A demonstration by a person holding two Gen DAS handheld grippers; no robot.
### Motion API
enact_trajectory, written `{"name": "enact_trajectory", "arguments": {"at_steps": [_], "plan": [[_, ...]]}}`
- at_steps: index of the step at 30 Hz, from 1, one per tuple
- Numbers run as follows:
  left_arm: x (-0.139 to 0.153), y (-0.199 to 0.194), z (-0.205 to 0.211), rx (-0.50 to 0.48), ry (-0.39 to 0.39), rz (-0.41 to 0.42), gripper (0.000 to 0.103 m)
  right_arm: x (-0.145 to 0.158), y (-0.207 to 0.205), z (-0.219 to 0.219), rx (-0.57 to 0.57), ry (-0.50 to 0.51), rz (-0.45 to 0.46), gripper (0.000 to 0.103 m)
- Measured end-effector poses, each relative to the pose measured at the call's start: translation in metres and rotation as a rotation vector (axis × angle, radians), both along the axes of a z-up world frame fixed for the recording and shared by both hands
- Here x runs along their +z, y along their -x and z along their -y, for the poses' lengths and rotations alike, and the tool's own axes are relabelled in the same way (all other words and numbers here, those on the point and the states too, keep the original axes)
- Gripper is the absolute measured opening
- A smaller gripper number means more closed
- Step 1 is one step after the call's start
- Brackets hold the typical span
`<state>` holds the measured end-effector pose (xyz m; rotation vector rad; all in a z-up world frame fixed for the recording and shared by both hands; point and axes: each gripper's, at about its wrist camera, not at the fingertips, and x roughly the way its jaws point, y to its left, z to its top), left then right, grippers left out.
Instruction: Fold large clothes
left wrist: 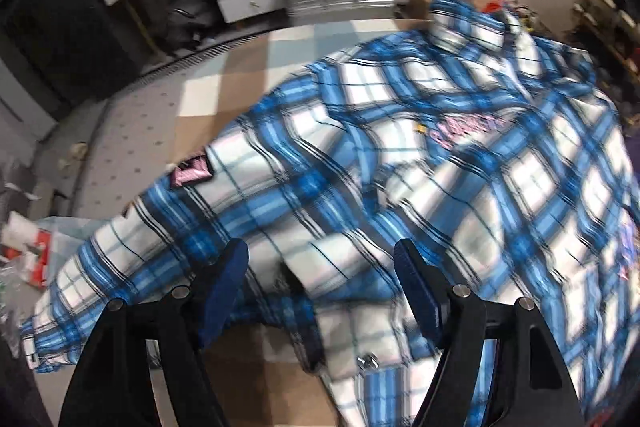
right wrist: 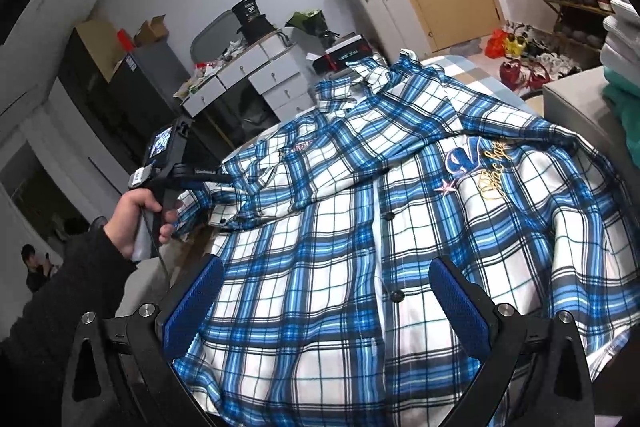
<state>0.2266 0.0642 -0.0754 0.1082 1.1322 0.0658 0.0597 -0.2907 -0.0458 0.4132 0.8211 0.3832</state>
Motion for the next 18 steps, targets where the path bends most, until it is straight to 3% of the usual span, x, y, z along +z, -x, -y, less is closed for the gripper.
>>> {"name": "enact_trajectory", "arguments": {"at_steps": [2, 4, 5, 6, 7, 8, 13, 18], "plan": [[-0.004, 0.011, 0.004, -0.035, 0.016, -0.023, 0.071, 0.000, 0.000, 0.001, -0.002, -0.008, -0.003, 0.103], [-0.017, 0.017, 0.010, -0.049, -0.019, -0.080, 0.071, 0.001, 0.001, 0.000, 0.002, -0.012, -0.002, 0.103], [-0.023, 0.016, 0.009, -0.046, -0.033, -0.090, 0.063, 0.001, 0.001, -0.001, 0.005, -0.012, 0.001, 0.103], [-0.026, 0.015, 0.008, -0.040, -0.031, -0.100, 0.054, 0.002, 0.001, -0.001, 0.008, -0.010, 0.002, 0.103], [-0.031, 0.012, 0.005, -0.033, -0.007, -0.120, 0.027, 0.002, 0.002, -0.002, 0.011, -0.007, 0.004, 0.103], [-0.036, 0.010, 0.001, -0.029, 0.034, -0.145, 0.010, 0.002, 0.002, -0.003, 0.014, -0.005, 0.006, 0.103], [-0.021, 0.011, -0.007, -0.011, 0.042, -0.089, 0.003, 0.003, 0.003, -0.001, 0.010, -0.008, 0.008, 0.103], [0.002, 0.010, -0.009, 0.028, -0.025, 0.035, 0.002, 0.003, 0.003, 0.000, 0.006, -0.017, 0.006, 0.103]]}}
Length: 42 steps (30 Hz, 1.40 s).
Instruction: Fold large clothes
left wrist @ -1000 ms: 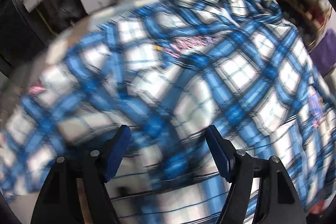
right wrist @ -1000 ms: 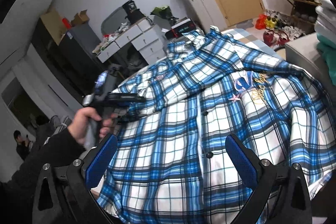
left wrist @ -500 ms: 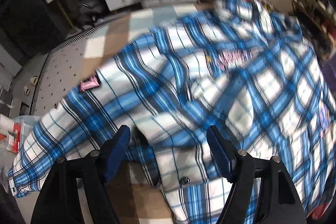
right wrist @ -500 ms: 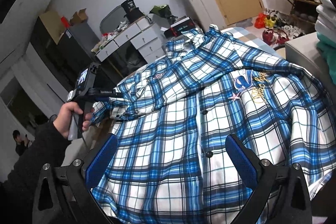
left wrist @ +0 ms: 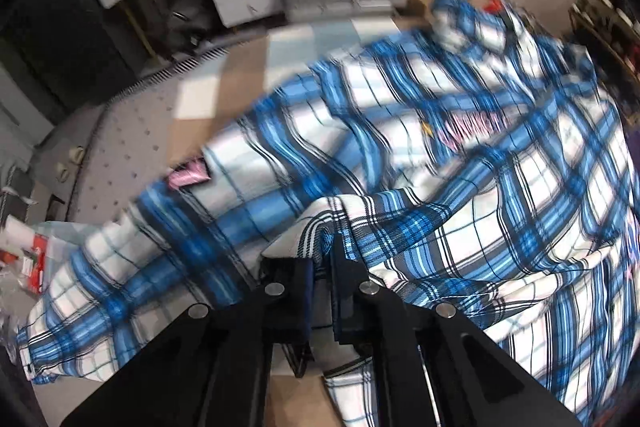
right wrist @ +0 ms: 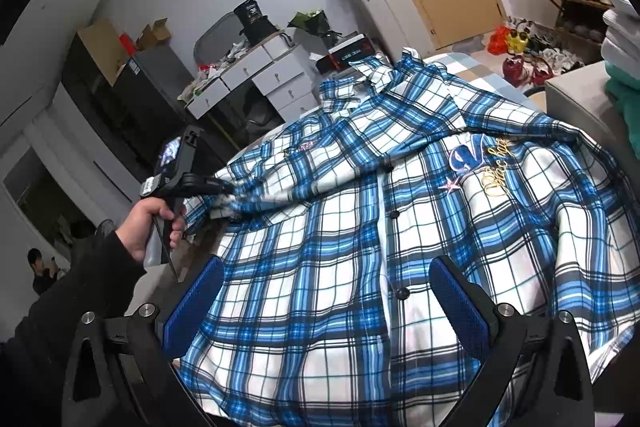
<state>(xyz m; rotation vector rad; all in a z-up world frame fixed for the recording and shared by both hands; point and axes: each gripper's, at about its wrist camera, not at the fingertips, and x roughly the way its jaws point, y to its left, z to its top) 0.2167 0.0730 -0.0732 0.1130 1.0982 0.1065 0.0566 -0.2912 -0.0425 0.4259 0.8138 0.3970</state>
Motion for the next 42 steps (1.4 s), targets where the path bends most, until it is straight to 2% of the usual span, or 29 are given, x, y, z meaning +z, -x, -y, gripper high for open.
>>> {"name": "enact_trajectory", "arguments": {"at_steps": [1, 3, 6, 8, 10, 11, 12, 14, 16, 18, 20, 22, 25, 26, 28, 32, 34, 38, 41, 42], "plan": [[0.000, -0.001, -0.006, 0.028, 0.012, 0.019, 0.003, 0.000, 0.000, 0.000, 0.001, 0.002, 0.002, 0.103], [-0.007, -0.002, -0.013, 0.068, 0.009, 0.024, 0.011, 0.001, 0.001, -0.001, 0.004, 0.008, 0.007, 0.103], [-0.033, -0.002, -0.016, 0.083, -0.056, -0.071, 0.013, 0.002, 0.002, -0.002, 0.004, 0.017, 0.012, 0.103], [-0.031, 0.006, -0.013, 0.062, -0.081, -0.050, 0.015, 0.002, 0.002, -0.001, 0.000, 0.021, 0.012, 0.103], [-0.017, 0.016, -0.009, 0.064, -0.129, -0.004, 0.021, 0.002, 0.002, -0.001, -0.002, 0.017, 0.011, 0.103], [-0.009, 0.021, -0.006, 0.063, -0.140, 0.027, 0.035, 0.002, 0.001, -0.002, -0.003, 0.016, 0.010, 0.103], [0.004, 0.027, 0.002, 0.042, -0.139, 0.080, 0.059, 0.002, 0.001, -0.002, -0.003, 0.018, 0.011, 0.103], [0.019, 0.037, 0.022, -0.022, -0.121, 0.155, 0.084, 0.004, 0.002, -0.005, 0.001, 0.029, 0.020, 0.103], [0.022, 0.043, 0.045, -0.082, -0.128, 0.177, 0.085, 0.005, 0.003, -0.009, 0.002, 0.056, 0.031, 0.103], [0.007, 0.038, 0.069, -0.154, -0.133, 0.113, 0.085, 0.006, 0.004, -0.013, -0.006, 0.105, 0.040, 0.103], [-0.014, 0.031, 0.081, -0.174, -0.134, 0.062, 0.085, 0.006, 0.005, -0.016, -0.033, 0.181, 0.043, 0.103], [-0.031, 0.028, 0.083, -0.149, -0.126, 0.023, 0.085, 0.005, 0.006, -0.017, -0.055, 0.232, 0.044, 0.103], [-0.055, 0.015, 0.072, -0.086, -0.045, -0.060, 0.085, 0.006, 0.007, -0.015, -0.076, 0.265, 0.054, 0.103], [-0.051, 0.014, 0.066, -0.041, -0.016, -0.061, 0.082, 0.007, 0.007, -0.014, -0.081, 0.273, 0.058, 0.103], [-0.044, 0.010, 0.061, -0.011, 0.005, -0.067, 0.082, 0.007, 0.007, -0.013, -0.087, 0.286, 0.060, 0.103], [-0.011, 0.016, 0.068, -0.043, -0.019, 0.046, 0.082, 0.008, 0.007, -0.013, -0.089, 0.291, 0.057, 0.103], [-0.009, 0.014, 0.072, -0.068, -0.008, 0.030, 0.082, 0.010, 0.008, -0.013, -0.092, 0.297, 0.062, 0.103], [-0.033, 0.006, 0.073, -0.062, -0.020, -0.050, 0.082, 0.015, 0.014, -0.018, -0.108, 0.348, 0.094, 0.103], [-0.059, -0.003, 0.061, 0.012, 0.042, -0.114, 0.083, 0.018, 0.016, -0.021, -0.141, 0.413, 0.120, 0.103], [-0.060, -0.001, 0.057, 0.021, 0.074, -0.102, 0.082, 0.018, 0.017, -0.021, -0.142, 0.417, 0.123, 0.103]]}}
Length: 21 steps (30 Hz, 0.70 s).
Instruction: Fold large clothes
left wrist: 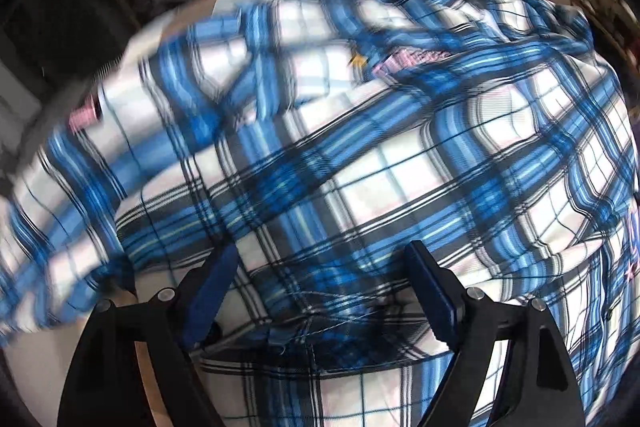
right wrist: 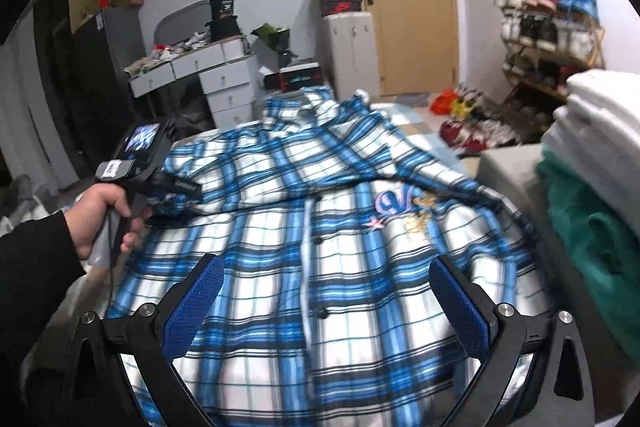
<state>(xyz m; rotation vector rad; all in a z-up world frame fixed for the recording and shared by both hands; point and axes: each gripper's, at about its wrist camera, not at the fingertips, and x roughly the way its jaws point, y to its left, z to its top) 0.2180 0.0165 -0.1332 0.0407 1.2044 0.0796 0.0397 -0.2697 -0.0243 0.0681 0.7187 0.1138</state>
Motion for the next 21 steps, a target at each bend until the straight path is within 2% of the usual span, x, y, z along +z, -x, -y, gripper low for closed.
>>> {"name": "enact_trajectory", "arguments": {"at_steps": [3, 7, 13, 15, 18, 20, 21], "plan": [[0.009, 0.007, -0.005, 0.000, 0.012, 0.025, 0.082, 0.000, 0.000, 0.001, -0.007, 0.016, 0.003, 0.103], [0.041, 0.040, -0.019, -0.011, 0.047, 0.102, 0.082, 0.001, -0.001, 0.002, -0.017, 0.022, 0.009, 0.103], [0.090, 0.110, -0.079, 0.044, 0.068, 0.200, 0.082, 0.001, 0.002, -0.005, -0.002, 0.039, 0.020, 0.103], [0.104, 0.137, -0.114, 0.120, 0.083, 0.248, 0.082, 0.000, 0.003, -0.009, 0.014, 0.036, 0.017, 0.103], [0.118, 0.165, -0.154, 0.283, 0.118, 0.307, 0.082, -0.002, 0.003, -0.015, 0.050, 0.018, 0.008, 0.103], [0.128, 0.207, -0.198, 0.453, 0.189, 0.383, 0.082, -0.004, 0.003, -0.020, 0.089, -0.002, 0.003, 0.103], [0.131, 0.222, -0.211, 0.498, 0.218, 0.412, 0.082, -0.005, 0.004, -0.022, 0.102, -0.004, 0.003, 0.103]]}}
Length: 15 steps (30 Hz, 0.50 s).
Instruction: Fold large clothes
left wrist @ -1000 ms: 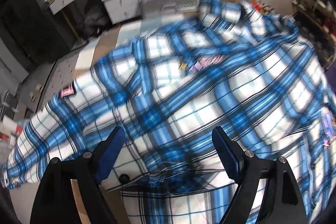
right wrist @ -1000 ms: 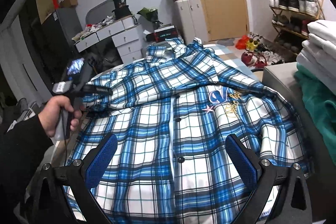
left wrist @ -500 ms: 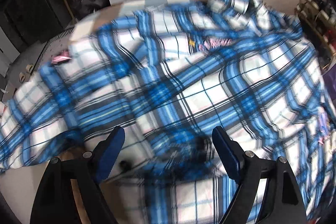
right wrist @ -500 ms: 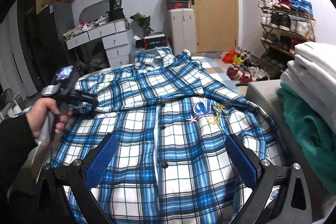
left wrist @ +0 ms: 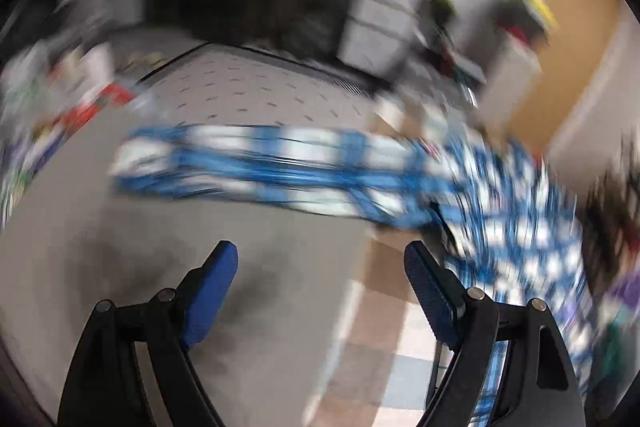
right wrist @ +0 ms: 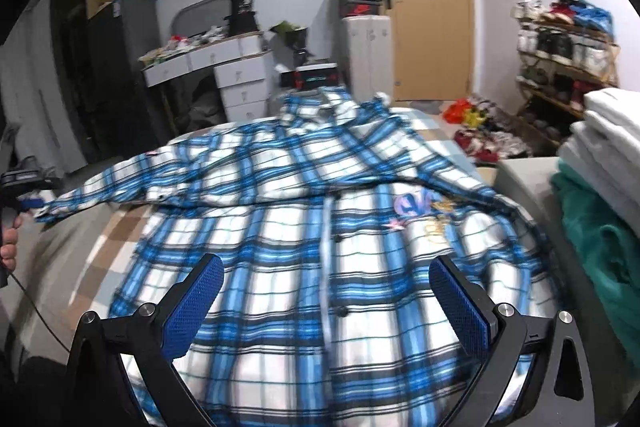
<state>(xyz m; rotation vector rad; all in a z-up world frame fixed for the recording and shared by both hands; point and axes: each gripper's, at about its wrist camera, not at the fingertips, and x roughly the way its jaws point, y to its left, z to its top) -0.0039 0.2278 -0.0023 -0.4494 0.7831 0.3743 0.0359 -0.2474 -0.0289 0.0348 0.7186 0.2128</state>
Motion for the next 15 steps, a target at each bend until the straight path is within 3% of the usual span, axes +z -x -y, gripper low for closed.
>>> {"name": "enact_trajectory", "arguments": {"at_steps": [3, 5, 9, 12, 15], "plan": [[0.000, 0.033, -0.035, 0.109, 0.010, 0.055, 0.086, -0.004, 0.000, -0.013, 0.036, 0.036, -0.003, 0.103], [-0.010, 0.034, -0.052, 0.139, 0.041, 0.068, 0.086, -0.011, -0.005, -0.022, 0.063, 0.032, -0.039, 0.103], [-0.043, 0.020, -0.107, 0.176, 0.246, 0.092, 0.086, -0.024, -0.016, -0.027, 0.062, -0.013, -0.121, 0.103], [-0.059, -0.001, -0.130, 0.157, 0.316, 0.074, 0.086, -0.028, -0.020, -0.028, 0.042, -0.019, -0.135, 0.103], [-0.077, -0.016, -0.147, 0.179, 0.483, 0.132, 0.086, -0.027, -0.022, -0.028, 0.022, -0.020, -0.133, 0.103]]}}
